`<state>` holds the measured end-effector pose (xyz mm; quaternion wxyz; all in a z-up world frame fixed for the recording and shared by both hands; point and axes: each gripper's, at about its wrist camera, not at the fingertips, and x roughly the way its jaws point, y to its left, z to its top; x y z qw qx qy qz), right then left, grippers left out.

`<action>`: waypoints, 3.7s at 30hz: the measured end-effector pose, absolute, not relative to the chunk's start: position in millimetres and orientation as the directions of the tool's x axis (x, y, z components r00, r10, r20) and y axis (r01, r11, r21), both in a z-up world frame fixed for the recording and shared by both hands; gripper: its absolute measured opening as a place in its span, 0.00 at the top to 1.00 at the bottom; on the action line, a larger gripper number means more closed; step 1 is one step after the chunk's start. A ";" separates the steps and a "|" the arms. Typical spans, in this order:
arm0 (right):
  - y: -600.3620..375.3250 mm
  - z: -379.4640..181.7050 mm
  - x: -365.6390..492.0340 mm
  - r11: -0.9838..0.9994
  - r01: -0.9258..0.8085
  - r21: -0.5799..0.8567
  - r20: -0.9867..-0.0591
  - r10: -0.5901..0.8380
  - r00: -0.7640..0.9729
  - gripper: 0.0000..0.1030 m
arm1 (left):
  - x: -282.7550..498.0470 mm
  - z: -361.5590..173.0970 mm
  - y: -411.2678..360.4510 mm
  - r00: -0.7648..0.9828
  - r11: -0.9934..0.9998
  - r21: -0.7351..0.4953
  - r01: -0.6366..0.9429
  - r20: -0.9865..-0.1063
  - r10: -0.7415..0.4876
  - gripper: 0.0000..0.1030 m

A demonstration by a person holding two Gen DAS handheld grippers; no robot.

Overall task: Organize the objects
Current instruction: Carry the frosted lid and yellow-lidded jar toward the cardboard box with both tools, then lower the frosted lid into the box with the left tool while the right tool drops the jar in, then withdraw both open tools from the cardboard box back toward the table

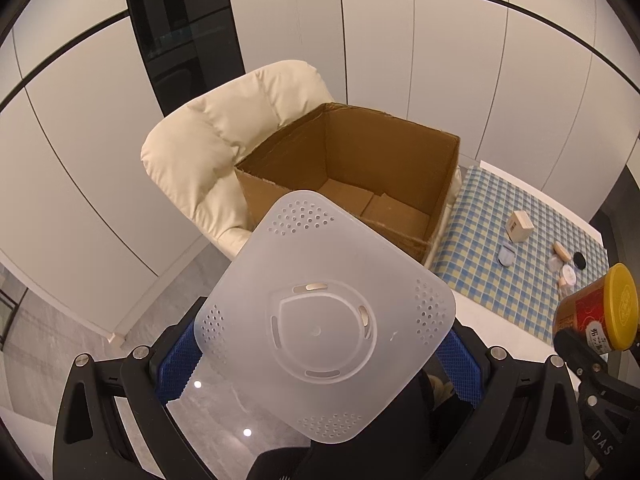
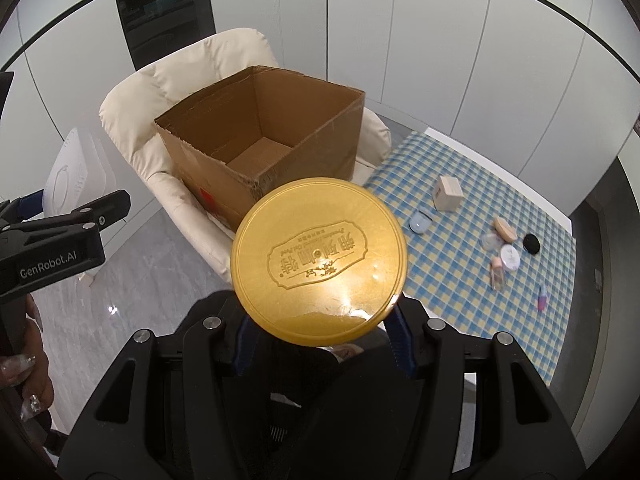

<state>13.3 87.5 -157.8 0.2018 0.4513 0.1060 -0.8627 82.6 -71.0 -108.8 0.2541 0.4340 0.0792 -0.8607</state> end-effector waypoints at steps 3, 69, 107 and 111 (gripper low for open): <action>75.9 -158.2 3.8 -0.892 0.452 0.002 -0.823 -0.258 -0.506 0.45 | 72.4 -109.9 -79.4 -0.493 -0.853 0.075 0.516 -0.789 -0.367 0.01; -67.5 -190.6 -202.1 -0.872 0.489 -0.013 -0.791 -0.290 -0.539 0.03 | -118.7 -151.3 -213.3 -0.451 -0.826 0.077 0.559 -0.807 -0.380 0.00; -38.4 -167.9 -175.7 -0.890 0.457 0.000 -0.784 -0.283 -0.552 0.03 | -73.6 -127.7 -198.6 -0.478 -0.818 0.037 0.574 -0.796 -0.371 0.01; -32.0 -162.7 -163.8 -0.892 0.452 -0.014 -0.780 -0.273 -0.563 0.03 | -58.0 -117.3 -188.8 -0.499 -0.823 0.029 0.568 -0.782 -0.373 0.01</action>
